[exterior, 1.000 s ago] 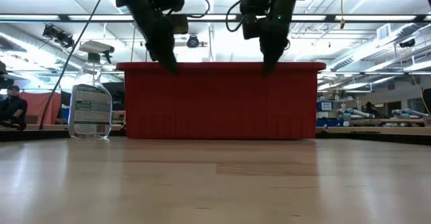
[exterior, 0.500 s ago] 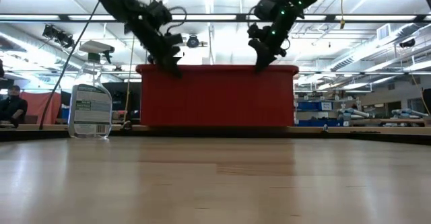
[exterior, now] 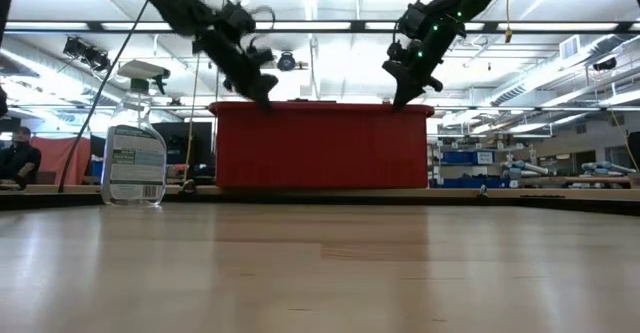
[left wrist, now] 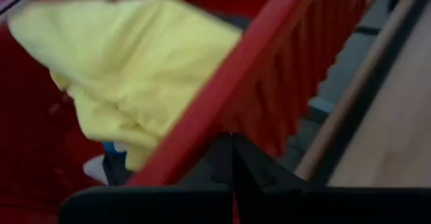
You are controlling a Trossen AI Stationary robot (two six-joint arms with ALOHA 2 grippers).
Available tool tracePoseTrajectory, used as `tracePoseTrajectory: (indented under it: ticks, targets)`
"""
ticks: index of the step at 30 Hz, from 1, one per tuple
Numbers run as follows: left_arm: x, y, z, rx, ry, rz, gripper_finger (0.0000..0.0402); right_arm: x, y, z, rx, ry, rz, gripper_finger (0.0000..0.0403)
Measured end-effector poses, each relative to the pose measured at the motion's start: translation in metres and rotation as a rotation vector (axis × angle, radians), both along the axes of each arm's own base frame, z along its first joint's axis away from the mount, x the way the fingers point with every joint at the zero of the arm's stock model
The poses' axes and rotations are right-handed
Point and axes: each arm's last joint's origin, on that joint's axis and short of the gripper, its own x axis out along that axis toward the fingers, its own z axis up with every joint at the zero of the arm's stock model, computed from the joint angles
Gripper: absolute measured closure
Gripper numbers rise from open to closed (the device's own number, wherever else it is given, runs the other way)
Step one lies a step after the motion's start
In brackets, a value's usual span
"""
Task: Fold laundry
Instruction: Adjust the red laundry bin, then return to Home Position
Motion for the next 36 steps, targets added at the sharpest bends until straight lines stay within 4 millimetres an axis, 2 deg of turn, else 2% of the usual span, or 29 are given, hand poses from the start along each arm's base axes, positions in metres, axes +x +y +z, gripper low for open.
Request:
tracePoseTrajectory:
  ticks: [4,7,11,14,18,22,24,29,33,36]
  targets:
    - [-0.003,-0.022,0.037,-0.003,-0.035,-0.023,0.0401,0.008,0.017,0.011,0.018,-0.053,0.086,0.0402]
    - [-0.009,-0.045,0.056,-0.036,-0.078,-0.073,0.0401,0.015,0.036,0.022,0.031,-0.099,0.158,0.0402]
    - [-0.016,-0.084,0.083,-0.09,-0.194,-0.15,0.0401,0.022,0.065,0.043,0.027,-0.177,0.255,0.0403]
    - [-0.016,-0.115,0.092,-0.165,-0.219,-0.244,0.0401,0.027,0.092,0.06,0.013,-0.225,0.327,0.0403]
    - [-0.007,-0.162,0.087,-0.229,-0.279,-0.37,0.0401,0.031,0.133,0.08,-0.012,-0.276,0.435,0.0403]
    - [-0.001,-0.208,0.07,-0.256,-0.38,-0.434,0.0401,0.031,0.175,0.09,-0.055,-0.33,0.518,0.0403]
    - [-0.002,-0.228,0.059,-0.259,-0.434,-0.437,0.0401,0.028,0.193,0.088,-0.066,-0.386,0.546,0.0403]
    - [-0.012,-0.276,0.036,-0.288,-0.545,-0.488,0.0401,0.008,0.236,0.069,-0.049,-0.529,0.621,0.0403]
    - [-0.019,-0.303,0.017,-0.338,-0.508,-0.549,0.0401,-0.012,0.27,0.055,-0.083,-0.602,0.703,0.0403]
    - [-0.02,-0.319,0.005,-0.389,-0.459,-0.623,0.0397,-0.025,0.286,0.048,-0.211,-0.595,0.712,0.0399]
